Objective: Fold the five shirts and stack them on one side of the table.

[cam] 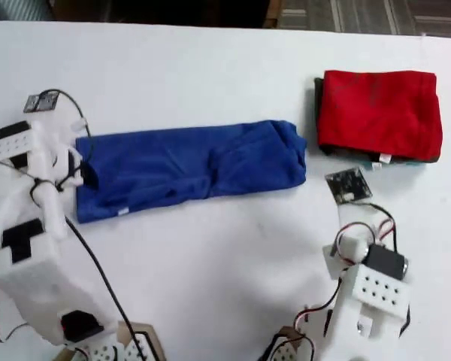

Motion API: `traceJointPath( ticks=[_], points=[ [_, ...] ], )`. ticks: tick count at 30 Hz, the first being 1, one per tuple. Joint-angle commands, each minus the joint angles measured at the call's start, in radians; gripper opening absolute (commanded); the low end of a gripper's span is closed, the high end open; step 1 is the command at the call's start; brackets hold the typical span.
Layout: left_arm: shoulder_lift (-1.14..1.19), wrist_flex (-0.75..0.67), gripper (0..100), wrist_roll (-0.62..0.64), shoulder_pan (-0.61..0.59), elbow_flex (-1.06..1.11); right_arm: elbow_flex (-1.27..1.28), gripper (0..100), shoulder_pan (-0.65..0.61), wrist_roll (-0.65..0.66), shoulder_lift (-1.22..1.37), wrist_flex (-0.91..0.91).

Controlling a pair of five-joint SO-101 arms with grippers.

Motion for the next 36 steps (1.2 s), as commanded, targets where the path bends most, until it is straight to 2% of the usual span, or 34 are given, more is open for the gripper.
traceJointPath(
  ticks=[1,9,16,22,25,29,36],
  points=[
    [0.052,0.060,28,0.064,0.015,-0.114,0.017,1.9,0.044,0.021,-0.035,-0.010],
    [0.278,0.230,28,0.160,0.066,-0.309,0.028,1.9,0.051,0.021,-0.039,-0.010],
    [0.428,0.419,28,0.158,0.118,-0.507,0.028,1.9,0.051,0.015,-0.039,-0.010],
    [0.523,0.503,28,0.157,0.126,-0.650,0.074,1.9,0.051,0.014,-0.039,-0.056],
    [0.566,0.537,20,0.124,0.137,-0.710,0.178,1.9,0.051,0.014,-0.039,-0.162],
    [0.611,0.543,1,0.117,0.140,-0.743,0.287,1.9,0.051,0.014,-0.042,-0.265],
    [0.577,0.545,3,0.115,0.094,-0.746,0.299,1.9,0.048,0.014,-0.071,-0.262]
  ],
)
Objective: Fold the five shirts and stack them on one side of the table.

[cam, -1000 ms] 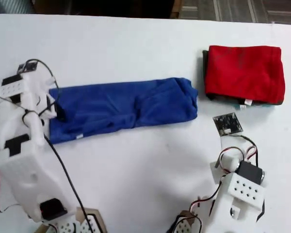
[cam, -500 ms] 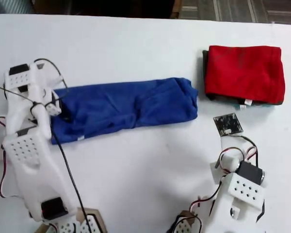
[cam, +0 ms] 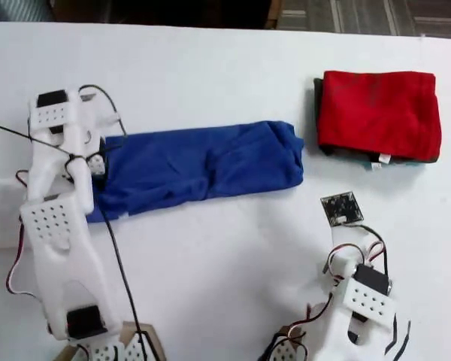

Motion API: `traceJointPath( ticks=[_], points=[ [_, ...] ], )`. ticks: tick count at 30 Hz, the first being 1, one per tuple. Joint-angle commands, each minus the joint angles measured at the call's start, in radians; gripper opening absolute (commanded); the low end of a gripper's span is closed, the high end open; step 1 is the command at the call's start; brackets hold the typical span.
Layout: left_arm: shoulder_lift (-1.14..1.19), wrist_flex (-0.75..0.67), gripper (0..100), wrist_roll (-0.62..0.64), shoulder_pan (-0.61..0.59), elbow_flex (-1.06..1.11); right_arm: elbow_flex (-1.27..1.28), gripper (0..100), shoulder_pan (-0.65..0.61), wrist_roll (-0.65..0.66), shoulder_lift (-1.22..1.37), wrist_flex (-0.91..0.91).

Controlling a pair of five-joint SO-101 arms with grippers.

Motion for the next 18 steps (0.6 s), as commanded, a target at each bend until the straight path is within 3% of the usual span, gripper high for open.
traceJointPath(
  ticks=[1,11,14,18],
  points=[
    [-0.038,0.018,3,-0.015,-0.063,-0.002,0.003,1.9,0.002,0.000,-0.033,-0.012],
    [-0.377,0.038,3,-0.043,-0.219,0.010,0.011,1.9,-0.001,0.000,-0.042,-0.010],
    [-0.468,0.038,3,-0.043,-0.187,0.068,0.011,1.9,-0.001,0.000,-0.042,-0.010],
    [-0.614,0.038,3,-0.041,-0.054,0.222,0.012,1.9,-0.001,0.000,-0.042,-0.010]
  ],
)
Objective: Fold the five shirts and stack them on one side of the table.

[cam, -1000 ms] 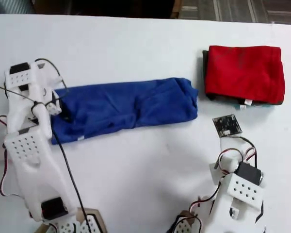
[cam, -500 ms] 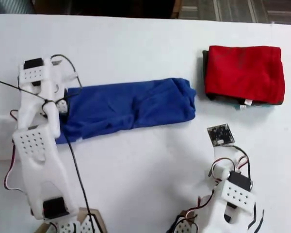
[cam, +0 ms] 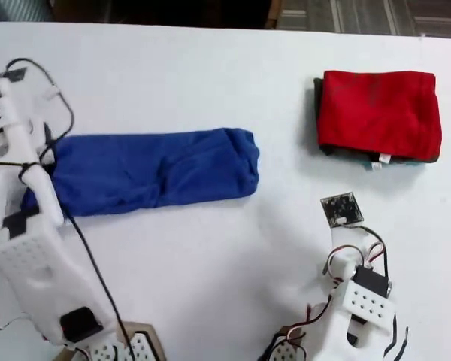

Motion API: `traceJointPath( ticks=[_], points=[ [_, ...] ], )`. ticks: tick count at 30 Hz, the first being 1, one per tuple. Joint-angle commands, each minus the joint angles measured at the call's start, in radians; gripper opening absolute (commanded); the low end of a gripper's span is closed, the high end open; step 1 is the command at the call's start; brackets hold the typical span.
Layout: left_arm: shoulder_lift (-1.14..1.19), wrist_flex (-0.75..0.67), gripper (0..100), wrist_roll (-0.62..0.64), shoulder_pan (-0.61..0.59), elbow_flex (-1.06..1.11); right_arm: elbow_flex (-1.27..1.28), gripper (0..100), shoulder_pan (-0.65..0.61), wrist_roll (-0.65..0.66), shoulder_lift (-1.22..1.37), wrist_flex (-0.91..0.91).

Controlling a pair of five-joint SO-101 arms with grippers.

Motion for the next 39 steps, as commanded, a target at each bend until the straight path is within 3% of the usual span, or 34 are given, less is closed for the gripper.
traceJointPath(
  ticks=[1,7,15,25,32,39],
  points=[
    [-0.186,0.020,3,-0.003,0.135,0.110,-0.003,1.9,0.001,0.000,-0.019,-0.010],
    [-0.330,0.015,3,0.052,0.404,0.193,-0.003,1.9,0.002,-0.002,-0.019,-0.008],
    [-0.255,-0.008,3,0.107,0.669,0.019,-0.003,1.9,0.004,-0.002,-0.019,-0.008],
    [0.135,-0.061,3,0.135,0.784,-0.311,-0.003,1.9,0.004,-0.002,-0.019,-0.008],
    [0.377,-0.058,3,0.130,0.796,-0.595,-0.003,1.9,0.004,-0.002,-0.019,-0.008],
    [0.454,-0.005,3,0.132,0.839,-0.791,-0.003,1.9,0.002,-0.002,-0.019,-0.008]
  ],
)
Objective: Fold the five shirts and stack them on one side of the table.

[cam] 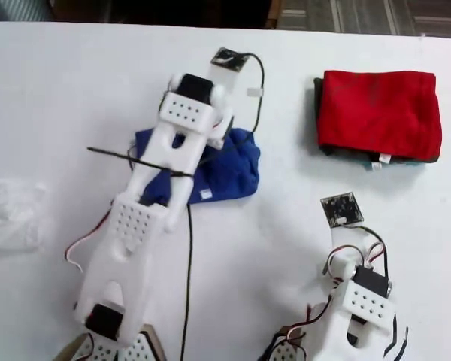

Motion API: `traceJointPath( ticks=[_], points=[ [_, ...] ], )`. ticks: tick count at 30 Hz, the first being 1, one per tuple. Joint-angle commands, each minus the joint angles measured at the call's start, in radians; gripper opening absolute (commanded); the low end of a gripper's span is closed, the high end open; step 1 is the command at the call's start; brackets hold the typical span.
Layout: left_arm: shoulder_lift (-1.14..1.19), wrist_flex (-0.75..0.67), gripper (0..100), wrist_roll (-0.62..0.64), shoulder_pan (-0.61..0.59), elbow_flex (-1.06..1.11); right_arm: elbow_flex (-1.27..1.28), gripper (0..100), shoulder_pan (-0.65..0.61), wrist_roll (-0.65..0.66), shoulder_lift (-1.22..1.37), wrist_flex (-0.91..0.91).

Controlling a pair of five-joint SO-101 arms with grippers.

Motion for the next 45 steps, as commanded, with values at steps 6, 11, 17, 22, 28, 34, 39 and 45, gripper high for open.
traceJointPath(
  ticks=[6,11,17,22,28,34,39,45],
  points=[
    [0.008,-0.003,3,-0.002,0.101,-0.131,-0.003,1.9,0.002,-0.002,-0.019,-0.008],
    [0.068,-0.035,3,-0.003,0.100,-0.128,-0.003,1.9,0.002,-0.002,-0.019,-0.008],
    [0.043,-0.006,24,-0.005,0.072,-0.139,-0.003,1.9,0.001,-0.002,-0.019,-0.008],
    [-0.044,0.052,20,-0.005,-0.017,-0.220,-0.003,1.9,0.001,-0.002,-0.019,-0.008],
    [-0.126,0.051,19,-0.003,-0.124,-0.223,-0.003,1.9,0.001,-0.002,-0.019,-0.008],
    [-0.063,0.051,19,-0.005,-0.173,-0.117,-0.003,1.9,0.001,-0.002,-0.019,-0.008],
    [0.011,0.051,19,-0.028,-0.135,-0.013,-0.003,1.9,0.001,-0.002,-0.019,-0.008],
    [0.031,0.049,19,-0.031,-0.098,-0.007,0.002,1.9,0.001,-0.002,-0.051,0.005]
  ],
)
